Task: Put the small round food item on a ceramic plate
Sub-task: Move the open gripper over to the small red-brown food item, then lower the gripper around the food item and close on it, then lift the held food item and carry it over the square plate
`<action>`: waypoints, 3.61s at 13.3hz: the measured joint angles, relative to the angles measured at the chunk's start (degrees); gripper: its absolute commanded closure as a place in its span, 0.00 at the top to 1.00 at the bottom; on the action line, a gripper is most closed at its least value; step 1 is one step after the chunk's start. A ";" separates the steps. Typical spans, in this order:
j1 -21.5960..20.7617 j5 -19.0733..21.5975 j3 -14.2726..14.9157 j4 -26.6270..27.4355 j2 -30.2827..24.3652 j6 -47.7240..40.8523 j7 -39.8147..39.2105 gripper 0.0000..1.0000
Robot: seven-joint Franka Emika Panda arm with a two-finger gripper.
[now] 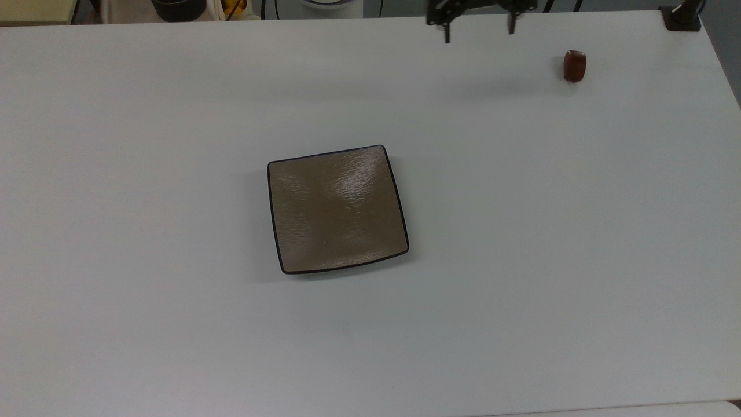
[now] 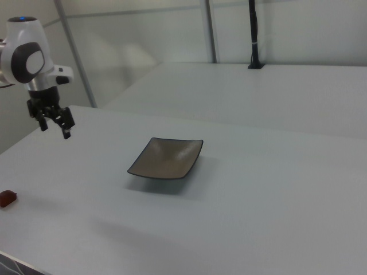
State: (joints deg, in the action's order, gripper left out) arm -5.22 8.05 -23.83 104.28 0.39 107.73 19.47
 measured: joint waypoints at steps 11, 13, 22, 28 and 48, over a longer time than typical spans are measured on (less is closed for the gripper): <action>-18.99 0.07 -2.81 -0.15 15.68 11.48 11.52 1.00; -21.43 -0.92 -2.82 -0.17 17.83 11.90 12.73 1.00; -25.61 -11.31 -2.78 -0.51 26.73 17.79 21.01 0.38; -25.58 -14.44 -2.75 -1.74 26.65 18.16 21.49 0.38; -12.09 -14.89 22.47 -11.89 16.31 -6.10 -14.54 0.39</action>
State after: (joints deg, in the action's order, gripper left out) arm -17.31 -6.84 -1.35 92.39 16.70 101.63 4.93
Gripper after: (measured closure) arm 0.608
